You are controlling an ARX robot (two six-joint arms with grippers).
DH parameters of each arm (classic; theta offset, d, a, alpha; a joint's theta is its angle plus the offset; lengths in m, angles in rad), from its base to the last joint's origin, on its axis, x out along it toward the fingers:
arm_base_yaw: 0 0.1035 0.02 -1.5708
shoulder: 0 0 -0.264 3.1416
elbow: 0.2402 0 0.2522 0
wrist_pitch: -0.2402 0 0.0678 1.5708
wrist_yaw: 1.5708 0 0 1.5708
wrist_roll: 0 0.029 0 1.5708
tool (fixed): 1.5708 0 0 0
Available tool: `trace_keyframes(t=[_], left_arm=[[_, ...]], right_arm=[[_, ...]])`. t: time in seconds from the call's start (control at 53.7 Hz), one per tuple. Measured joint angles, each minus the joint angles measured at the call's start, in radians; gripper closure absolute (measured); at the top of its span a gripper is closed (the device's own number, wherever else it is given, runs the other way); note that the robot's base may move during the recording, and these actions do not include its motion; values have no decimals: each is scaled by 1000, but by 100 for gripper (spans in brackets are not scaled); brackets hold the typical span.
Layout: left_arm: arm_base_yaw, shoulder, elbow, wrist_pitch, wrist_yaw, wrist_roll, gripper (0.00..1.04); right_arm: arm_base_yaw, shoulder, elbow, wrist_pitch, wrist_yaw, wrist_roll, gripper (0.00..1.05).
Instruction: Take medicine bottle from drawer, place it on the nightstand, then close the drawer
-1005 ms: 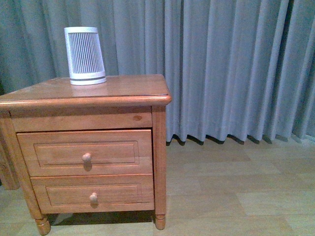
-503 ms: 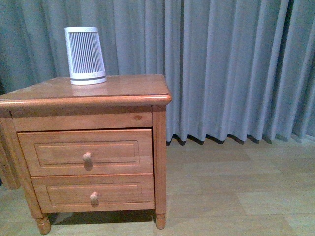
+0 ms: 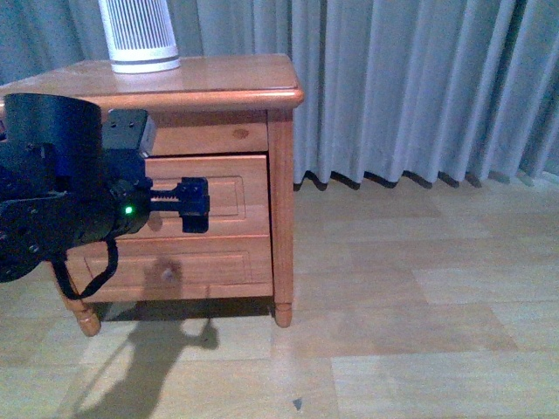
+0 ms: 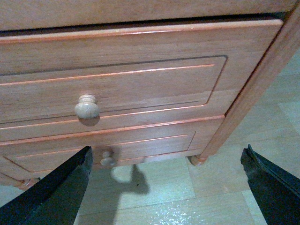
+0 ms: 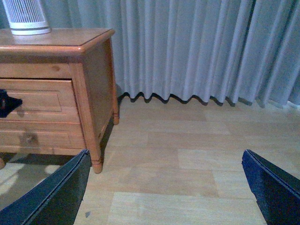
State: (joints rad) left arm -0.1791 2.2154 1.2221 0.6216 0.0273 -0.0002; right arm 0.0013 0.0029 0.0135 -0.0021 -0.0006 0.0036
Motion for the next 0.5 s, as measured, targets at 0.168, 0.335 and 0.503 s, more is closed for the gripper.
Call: trace_keyframes(t=[0.168, 0.335, 0.503], left_arm=[[8, 132, 179, -41, -14, -9, 7], [33, 219, 303, -63, -25, -23, 7], [62, 278, 362, -71, -29, -23, 7]], right_arm=[[0, 0, 0, 0, 0, 0, 7], [0, 0, 0, 0, 0, 0, 7], [0, 0, 0, 0, 0, 0, 7]])
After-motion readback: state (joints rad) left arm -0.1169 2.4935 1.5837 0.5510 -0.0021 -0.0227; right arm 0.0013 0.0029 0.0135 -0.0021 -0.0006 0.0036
